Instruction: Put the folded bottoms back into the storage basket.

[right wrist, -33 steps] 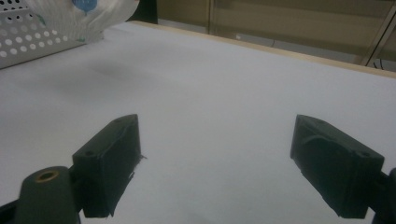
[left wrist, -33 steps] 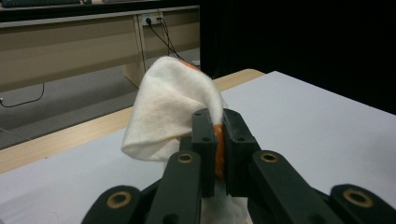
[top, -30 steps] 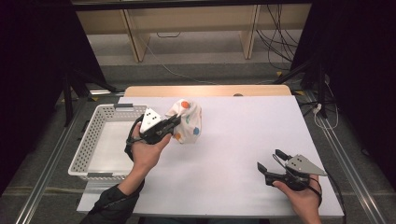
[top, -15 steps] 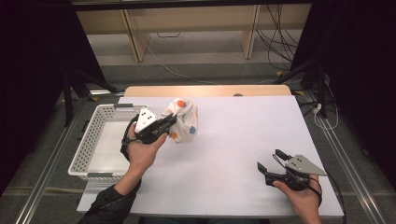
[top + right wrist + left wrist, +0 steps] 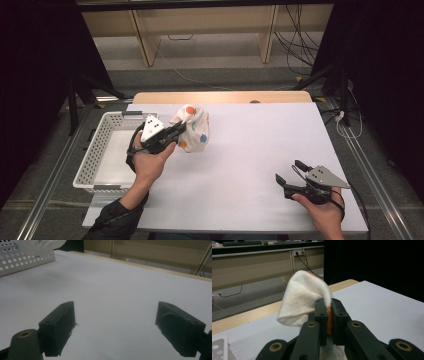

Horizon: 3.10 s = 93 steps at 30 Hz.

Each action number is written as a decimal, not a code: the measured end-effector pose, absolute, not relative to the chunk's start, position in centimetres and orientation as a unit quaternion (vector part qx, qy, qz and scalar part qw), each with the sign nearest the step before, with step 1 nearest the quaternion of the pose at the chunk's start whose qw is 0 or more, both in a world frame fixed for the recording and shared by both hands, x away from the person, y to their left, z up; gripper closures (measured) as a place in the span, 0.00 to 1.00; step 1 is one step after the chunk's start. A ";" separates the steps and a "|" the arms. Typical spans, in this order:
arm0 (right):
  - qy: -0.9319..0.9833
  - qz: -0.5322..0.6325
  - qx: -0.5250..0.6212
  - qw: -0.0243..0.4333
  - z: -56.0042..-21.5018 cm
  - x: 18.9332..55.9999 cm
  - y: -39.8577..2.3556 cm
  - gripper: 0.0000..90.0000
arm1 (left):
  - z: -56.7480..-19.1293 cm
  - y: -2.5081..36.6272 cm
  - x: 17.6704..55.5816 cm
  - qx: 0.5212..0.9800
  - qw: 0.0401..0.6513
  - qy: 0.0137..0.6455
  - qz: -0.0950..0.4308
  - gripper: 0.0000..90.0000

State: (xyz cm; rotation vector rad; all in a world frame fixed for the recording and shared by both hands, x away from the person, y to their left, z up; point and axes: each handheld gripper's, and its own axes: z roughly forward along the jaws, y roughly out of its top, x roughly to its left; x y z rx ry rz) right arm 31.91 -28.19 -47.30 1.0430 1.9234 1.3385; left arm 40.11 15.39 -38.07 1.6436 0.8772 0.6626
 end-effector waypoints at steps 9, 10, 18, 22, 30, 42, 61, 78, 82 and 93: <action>0.719 0.500 0.390 0.284 -47.3 31.9 -28.2 0.19 | -38.0 15.8 40.1 0.692 0.550 0.373 0.283 0.94; 0.720 0.499 0.391 0.284 -47.3 31.9 -28.2 0.19 | -38.0 15.8 40.1 0.692 0.550 0.373 0.283 0.94; 0.720 0.499 0.390 0.284 -47.3 31.9 -28.2 0.19 | -37.9 16.1 40.0 0.690 0.551 0.374 0.284 0.94; 0.720 0.498 0.390 0.284 -47.3 31.9 -28.2 0.19 | -37.8 16.2 39.9 0.689 0.551 0.374 0.285 0.94; 0.721 0.498 0.390 0.284 -47.3 31.9 -28.2 0.19 | -37.7 16.6 39.9 0.686 0.552 0.377 0.286 0.94; 0.720 0.498 0.391 0.284 -47.3 31.9 -28.2 0.19 | -37.7 17.1 39.8 0.684 0.552 0.380 0.289 0.94; 0.719 0.499 0.391 0.285 -47.3 31.9 -28.2 0.19 | -37.5 17.9 39.6 0.681 0.551 0.384 0.293 0.94; 0.719 0.499 0.391 0.286 -47.3 31.9 -28.2 0.19 | -37.4 19.0 39.6 0.674 0.550 0.392 0.298 0.94; 0.719 0.498 0.391 0.284 -47.3 31.9 -28.2 0.19 | -37.4 19.2 39.6 0.673 0.550 0.393 0.299 0.94; 0.719 0.498 0.391 0.285 -47.3 31.9 -28.2 0.19 | -37.4 19.7 39.4 0.671 0.549 0.396 0.302 0.94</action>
